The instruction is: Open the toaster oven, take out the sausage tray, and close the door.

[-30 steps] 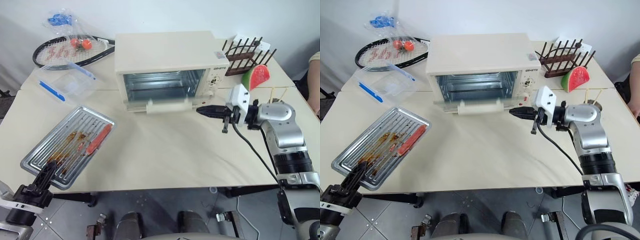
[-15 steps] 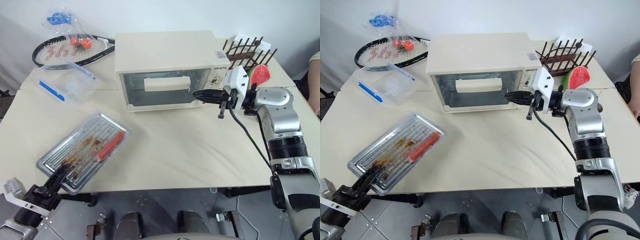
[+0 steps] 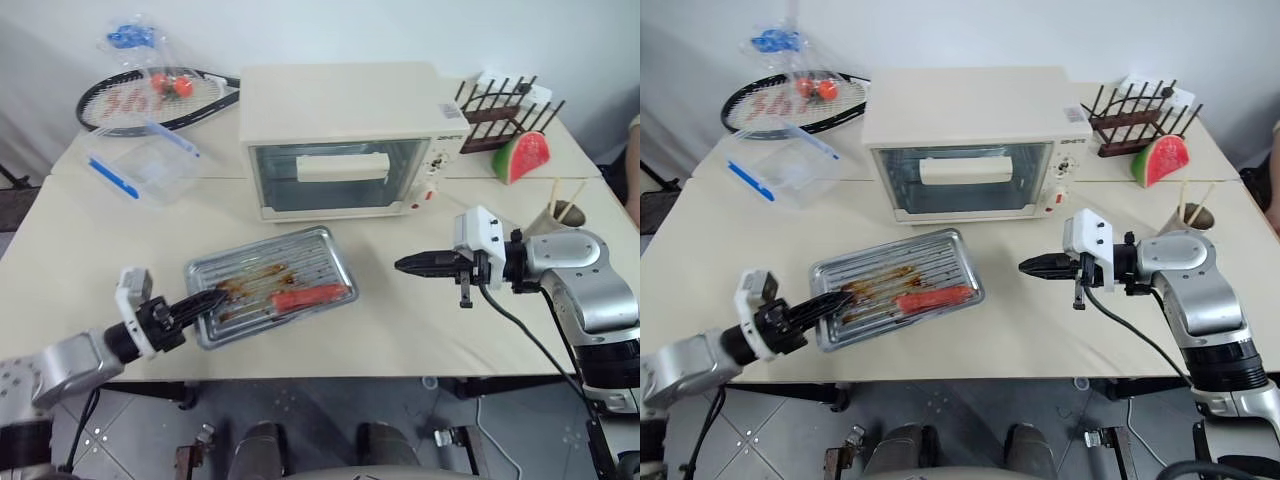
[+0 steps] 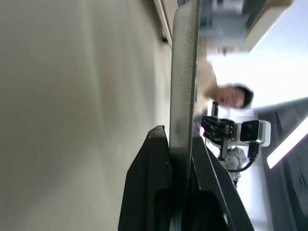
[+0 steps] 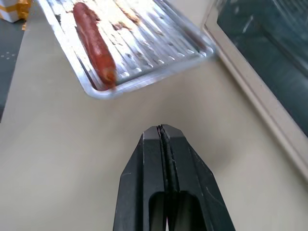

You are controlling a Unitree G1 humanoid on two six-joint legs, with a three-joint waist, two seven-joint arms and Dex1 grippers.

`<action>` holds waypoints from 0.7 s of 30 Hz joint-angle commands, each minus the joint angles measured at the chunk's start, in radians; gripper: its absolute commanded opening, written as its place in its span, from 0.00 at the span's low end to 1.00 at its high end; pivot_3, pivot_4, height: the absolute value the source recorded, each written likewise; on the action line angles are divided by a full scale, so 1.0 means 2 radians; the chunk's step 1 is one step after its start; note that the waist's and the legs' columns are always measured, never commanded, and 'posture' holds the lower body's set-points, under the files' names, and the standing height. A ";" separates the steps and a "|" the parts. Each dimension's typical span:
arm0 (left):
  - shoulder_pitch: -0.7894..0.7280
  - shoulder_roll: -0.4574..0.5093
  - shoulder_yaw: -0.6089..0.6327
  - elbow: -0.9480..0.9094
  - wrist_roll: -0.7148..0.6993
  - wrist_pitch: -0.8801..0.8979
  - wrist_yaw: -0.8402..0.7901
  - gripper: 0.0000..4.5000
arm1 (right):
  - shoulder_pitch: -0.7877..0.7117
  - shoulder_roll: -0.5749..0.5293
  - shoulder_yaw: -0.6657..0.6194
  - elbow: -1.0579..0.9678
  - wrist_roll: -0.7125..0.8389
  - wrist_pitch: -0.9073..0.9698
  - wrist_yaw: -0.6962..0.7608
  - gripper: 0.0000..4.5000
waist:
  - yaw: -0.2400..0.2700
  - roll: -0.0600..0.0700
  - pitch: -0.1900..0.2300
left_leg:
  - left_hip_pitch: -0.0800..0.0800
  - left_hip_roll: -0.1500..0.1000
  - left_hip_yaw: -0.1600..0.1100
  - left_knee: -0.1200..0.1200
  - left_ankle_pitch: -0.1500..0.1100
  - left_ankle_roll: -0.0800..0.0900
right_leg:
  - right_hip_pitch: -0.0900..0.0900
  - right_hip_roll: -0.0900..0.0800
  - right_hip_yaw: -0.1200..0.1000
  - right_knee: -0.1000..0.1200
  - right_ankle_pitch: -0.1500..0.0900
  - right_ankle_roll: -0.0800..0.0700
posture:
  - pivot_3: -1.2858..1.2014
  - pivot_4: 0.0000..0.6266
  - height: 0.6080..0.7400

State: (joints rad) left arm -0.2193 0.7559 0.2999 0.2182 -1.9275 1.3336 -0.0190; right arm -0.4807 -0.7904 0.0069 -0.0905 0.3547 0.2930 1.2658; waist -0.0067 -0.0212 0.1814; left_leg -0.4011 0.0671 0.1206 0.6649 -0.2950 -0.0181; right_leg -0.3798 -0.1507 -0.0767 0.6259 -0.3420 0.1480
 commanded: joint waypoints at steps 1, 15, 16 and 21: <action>-0.054 0.002 -0.044 0.042 0.038 0.032 -0.033 0.00 | 0.010 -0.018 -0.033 -0.034 0.014 0.007 -0.014 0.01 | -0.001 0.000 0.000 | 0.000 0.000 0.000 0.000 0.000 0.000 | -0.001 0.000 0.000 0.000 0.000 0.000 | 0.52 0.24 1.00; -0.220 -0.058 -0.115 0.159 0.321 0.052 -0.210 0.20 | 0.098 -0.057 -0.096 -0.065 0.021 0.009 -0.044 0.00 | 0.017 0.000 0.000 | -0.001 0.000 0.000 0.002 0.001 0.000 | -0.001 0.000 0.000 0.000 0.000 0.000 | 0.52 0.24 1.00; -0.226 -0.062 -0.119 0.163 0.339 0.051 -0.223 0.26 | 0.104 -0.058 -0.098 -0.065 0.021 0.008 -0.045 0.00 | 0.017 0.000 0.000 | -0.001 0.000 0.001 0.002 0.001 0.000 | -0.001 0.000 0.000 0.000 0.000 0.000 | 0.52 0.24 1.00; -0.251 -0.083 -0.124 0.187 0.408 0.048 -0.267 0.60 | 0.120 -0.066 -0.109 -0.060 0.017 0.000 -0.051 0.00 | 0.018 0.000 0.000 | -0.001 0.000 0.000 0.001 0.001 0.000 | 0.000 0.000 0.000 0.001 0.000 0.000 | 0.52 0.24 1.00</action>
State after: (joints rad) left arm -0.7154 0.6030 0.0598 0.5689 -1.1559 1.4284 -0.5256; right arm -0.2435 -0.9009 -0.1699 -0.1931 0.3778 0.3074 1.1713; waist 0.0293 -0.0209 0.1814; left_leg -0.4021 0.0669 0.1212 0.6681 -0.2935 -0.0180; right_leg -0.3804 -0.1499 -0.0777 0.6275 -0.3417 0.1488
